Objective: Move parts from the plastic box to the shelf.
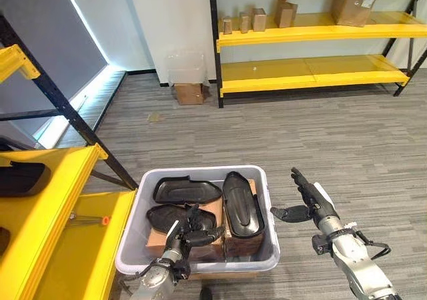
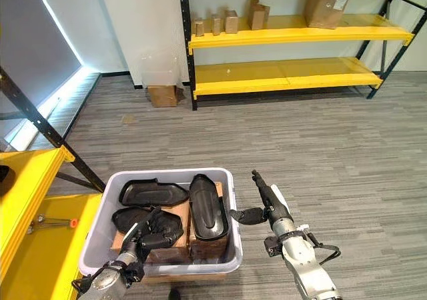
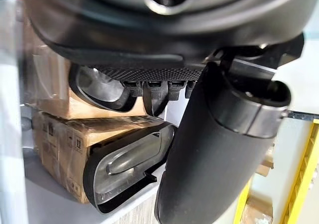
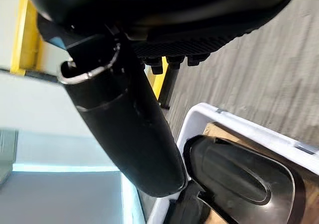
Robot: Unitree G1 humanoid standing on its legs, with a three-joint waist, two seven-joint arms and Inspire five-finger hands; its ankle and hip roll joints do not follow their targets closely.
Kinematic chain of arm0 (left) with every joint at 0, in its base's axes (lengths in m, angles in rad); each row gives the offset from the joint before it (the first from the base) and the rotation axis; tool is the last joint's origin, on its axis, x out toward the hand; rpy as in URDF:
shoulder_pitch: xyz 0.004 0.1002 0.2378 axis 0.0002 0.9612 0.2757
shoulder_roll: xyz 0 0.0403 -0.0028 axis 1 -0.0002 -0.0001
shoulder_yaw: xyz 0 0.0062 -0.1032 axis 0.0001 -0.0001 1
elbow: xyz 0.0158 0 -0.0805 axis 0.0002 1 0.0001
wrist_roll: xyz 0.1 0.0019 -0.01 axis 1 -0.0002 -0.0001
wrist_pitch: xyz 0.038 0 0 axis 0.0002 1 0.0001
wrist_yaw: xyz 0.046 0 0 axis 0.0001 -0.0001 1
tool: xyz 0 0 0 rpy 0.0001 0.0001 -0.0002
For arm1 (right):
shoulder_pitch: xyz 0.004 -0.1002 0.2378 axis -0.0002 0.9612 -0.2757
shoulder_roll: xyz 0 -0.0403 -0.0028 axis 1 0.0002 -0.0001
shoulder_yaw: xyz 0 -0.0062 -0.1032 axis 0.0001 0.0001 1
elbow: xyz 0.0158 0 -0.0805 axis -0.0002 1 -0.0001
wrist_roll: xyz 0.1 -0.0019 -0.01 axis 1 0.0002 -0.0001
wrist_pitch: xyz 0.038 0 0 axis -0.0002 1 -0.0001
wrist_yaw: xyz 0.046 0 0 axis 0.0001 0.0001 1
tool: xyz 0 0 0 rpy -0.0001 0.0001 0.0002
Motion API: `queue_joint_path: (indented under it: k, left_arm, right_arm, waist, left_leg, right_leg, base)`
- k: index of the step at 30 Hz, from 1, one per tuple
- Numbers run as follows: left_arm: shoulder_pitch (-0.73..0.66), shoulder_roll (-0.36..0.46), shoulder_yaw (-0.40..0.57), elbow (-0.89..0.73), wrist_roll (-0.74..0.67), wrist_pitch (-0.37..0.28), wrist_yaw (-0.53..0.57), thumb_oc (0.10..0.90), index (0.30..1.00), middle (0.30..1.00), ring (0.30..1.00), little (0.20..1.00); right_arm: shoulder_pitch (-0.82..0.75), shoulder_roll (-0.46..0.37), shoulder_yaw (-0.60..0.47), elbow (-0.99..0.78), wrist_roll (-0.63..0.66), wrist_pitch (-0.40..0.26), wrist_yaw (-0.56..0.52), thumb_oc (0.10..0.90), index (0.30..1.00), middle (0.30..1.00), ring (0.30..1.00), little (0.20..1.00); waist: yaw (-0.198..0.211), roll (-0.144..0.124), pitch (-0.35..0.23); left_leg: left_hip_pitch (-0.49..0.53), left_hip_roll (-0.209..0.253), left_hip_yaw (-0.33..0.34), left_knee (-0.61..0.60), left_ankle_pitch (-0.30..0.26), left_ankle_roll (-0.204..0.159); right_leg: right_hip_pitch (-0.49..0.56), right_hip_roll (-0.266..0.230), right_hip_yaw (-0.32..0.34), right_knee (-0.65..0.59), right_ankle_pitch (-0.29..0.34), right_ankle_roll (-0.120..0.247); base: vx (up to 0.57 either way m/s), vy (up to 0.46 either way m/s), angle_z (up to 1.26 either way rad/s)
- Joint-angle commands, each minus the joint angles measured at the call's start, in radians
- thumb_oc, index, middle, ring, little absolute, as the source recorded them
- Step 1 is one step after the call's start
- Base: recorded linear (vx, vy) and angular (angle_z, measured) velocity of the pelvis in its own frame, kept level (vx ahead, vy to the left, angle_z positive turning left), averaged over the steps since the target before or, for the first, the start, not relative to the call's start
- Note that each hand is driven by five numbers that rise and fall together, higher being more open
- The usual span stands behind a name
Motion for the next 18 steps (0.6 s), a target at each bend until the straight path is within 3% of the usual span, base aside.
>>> queue_joint_path:
  k: [1,8,9,18]
  left_arm:
    - [-0.061,0.058,0.065,-0.124,0.015,-0.088,-0.028,0.900,1.000,1.000,1.000,1.000]
    - [-0.061,0.064,0.085,-0.116,0.011,-0.090,-0.034,0.900,1.000,1.000,1.000,1.000]
    - [-0.065,0.065,0.088,-0.114,0.012,-0.094,-0.037,0.900,1.000,1.000,1.000,1.000]
    - [-0.116,0.071,0.093,-0.120,0.009,-0.112,-0.027,0.900,1.000,1.000,1.000,1.000]
  right_arm:
    - [-0.130,-0.022,-0.011,-0.060,-0.063,-0.079,0.008,0.900,1.000,1.000,1.000,1.000]
    - [-0.220,-0.057,0.049,-0.051,-0.174,-0.066,0.040,0.900,1.000,1.000,1.000,1.000]
    - [-0.250,-0.073,0.078,-0.048,-0.249,-0.067,0.052,0.900,1.000,1.000,1.000,1.000]
    - [-0.352,-0.096,0.172,-0.064,-0.423,-0.055,0.115,0.900,1.000,1.000,1.000,1.000]
  waist:
    - [0.008,-0.072,-0.020]
    - [0.027,-0.076,0.003]
    - [0.033,-0.076,0.014]
    - [0.045,-0.084,0.091]
  left_leg:
    - [0.089,0.106,0.006,-0.059,-0.026,-0.070]
    - [0.072,0.106,-0.006,-0.052,-0.026,-0.071]
    - [0.065,0.107,-0.009,-0.048,-0.025,-0.071]
    - [-0.015,0.108,-0.028,0.003,-0.029,-0.069]
  right_leg:
    - [0.130,-0.147,0.000,-0.353,0.324,0.092]
    - [0.129,-0.149,-0.017,-0.354,0.309,0.089]
    - [0.126,-0.149,-0.022,-0.352,0.305,0.087]
    - [0.067,-0.149,-0.025,-0.328,0.297,0.083]
  base:
    - [0.00,0.008,0.13]
    - [-0.01,0.006,0.06]
    - [-0.03,0.009,0.10]
    - [-0.07,0.009,0.04]
